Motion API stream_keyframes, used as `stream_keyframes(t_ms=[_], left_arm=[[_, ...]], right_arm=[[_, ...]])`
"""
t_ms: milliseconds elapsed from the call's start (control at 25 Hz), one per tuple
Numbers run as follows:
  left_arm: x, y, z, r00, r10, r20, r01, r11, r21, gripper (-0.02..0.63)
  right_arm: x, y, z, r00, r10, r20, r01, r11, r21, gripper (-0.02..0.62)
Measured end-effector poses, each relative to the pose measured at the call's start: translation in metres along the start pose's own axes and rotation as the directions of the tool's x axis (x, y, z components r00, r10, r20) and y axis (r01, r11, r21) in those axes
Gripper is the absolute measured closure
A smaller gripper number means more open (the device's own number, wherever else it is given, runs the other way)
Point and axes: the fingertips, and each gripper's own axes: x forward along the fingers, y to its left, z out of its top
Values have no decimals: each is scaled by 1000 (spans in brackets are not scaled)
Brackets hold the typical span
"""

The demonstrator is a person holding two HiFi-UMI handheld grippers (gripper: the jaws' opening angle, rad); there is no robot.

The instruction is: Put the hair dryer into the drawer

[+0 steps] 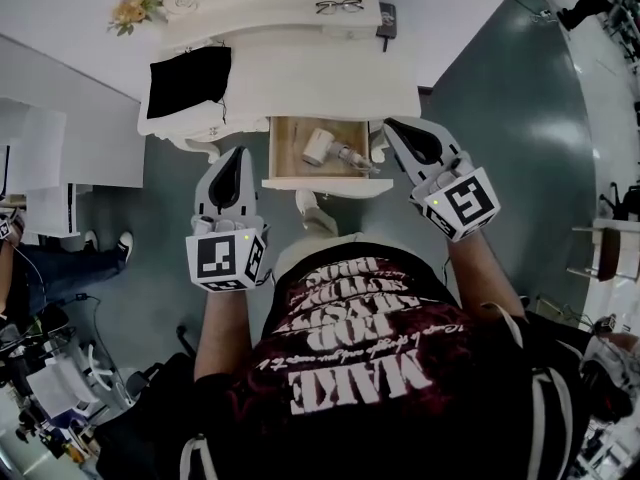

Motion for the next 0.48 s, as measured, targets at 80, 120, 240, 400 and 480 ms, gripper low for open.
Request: stream_keyframes(t_ms=[80,120,240,400,480], left_arm=[[-6,-3,0,1000,2,-1,-2,1000,1,601],[-8,-4,0,1000,2,-2,-2,1000,2,601],[-12,-8,-1,1000,-1,-1,1,1000,5,601],[-10,-14,-1,1000,-12,0,12,1000,11,601],[-7,-17,0,1000,-18,1,18,1000,15,601]], right_arm=[[-5,3,3,1000,0,-1,0,1000,-1,592],[-8,4,3,1000,0,-4,0,1000,1,592],[-11,6,-1,1000,-1,-16,2,1000,6,592],[-12,5,-5,1000,1,-28,-1,1000,11,592],[-13,5,-7,999,4,-33,-4,1000,15,592]])
